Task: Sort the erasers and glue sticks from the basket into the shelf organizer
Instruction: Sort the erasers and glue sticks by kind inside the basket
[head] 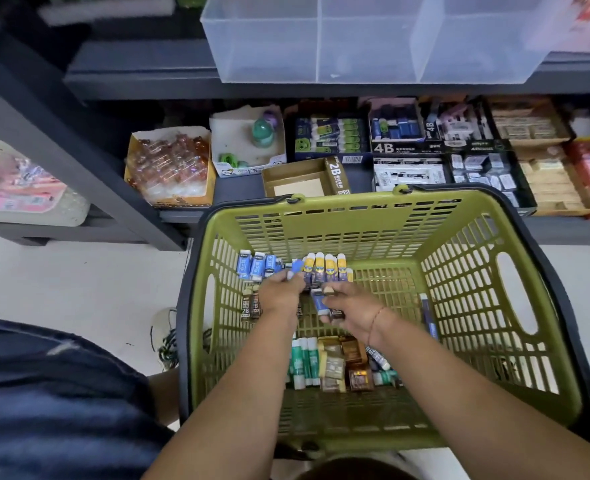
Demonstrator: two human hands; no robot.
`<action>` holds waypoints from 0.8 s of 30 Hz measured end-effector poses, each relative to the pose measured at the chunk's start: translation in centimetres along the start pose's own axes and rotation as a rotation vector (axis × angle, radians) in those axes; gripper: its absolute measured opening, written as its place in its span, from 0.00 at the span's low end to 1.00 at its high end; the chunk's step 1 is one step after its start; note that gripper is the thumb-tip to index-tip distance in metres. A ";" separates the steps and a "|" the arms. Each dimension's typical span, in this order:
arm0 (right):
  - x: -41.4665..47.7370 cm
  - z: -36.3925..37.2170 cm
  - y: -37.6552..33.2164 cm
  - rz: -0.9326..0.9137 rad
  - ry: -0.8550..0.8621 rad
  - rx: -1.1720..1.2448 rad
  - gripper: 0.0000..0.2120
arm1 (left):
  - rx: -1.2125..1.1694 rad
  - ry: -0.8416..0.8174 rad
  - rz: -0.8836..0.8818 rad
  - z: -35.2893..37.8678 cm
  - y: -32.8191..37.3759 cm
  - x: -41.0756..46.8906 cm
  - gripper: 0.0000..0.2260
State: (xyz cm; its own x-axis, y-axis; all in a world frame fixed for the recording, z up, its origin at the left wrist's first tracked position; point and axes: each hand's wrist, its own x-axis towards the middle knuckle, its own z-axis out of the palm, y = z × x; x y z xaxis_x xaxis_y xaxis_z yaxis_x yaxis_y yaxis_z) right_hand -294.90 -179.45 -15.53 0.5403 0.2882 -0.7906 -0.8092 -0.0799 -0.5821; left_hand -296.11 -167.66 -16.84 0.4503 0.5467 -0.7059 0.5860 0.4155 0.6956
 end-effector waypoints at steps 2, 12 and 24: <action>0.0 -0.4 0.1 0.004 0.011 0.030 0.17 | -0.006 0.029 0.017 0.4 0.0 0.8 0.17; 0.9 -1.4 0.1 0.010 0.051 0.074 0.17 | -0.030 0.090 -0.022 -0.5 -2.5 1.6 0.10; 0.9 -1.7 0.4 0.021 0.110 0.122 0.15 | 0.955 -0.062 0.582 -0.8 0.1 3.6 0.18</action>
State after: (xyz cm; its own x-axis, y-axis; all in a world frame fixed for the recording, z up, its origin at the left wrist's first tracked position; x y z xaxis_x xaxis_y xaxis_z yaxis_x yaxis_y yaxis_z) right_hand -294.37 -180.88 -16.83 0.5399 0.1807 -0.8221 -0.8388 0.0337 -0.5434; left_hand -294.94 -165.04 -19.19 0.8415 0.4279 -0.3298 0.5396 -0.6346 0.5533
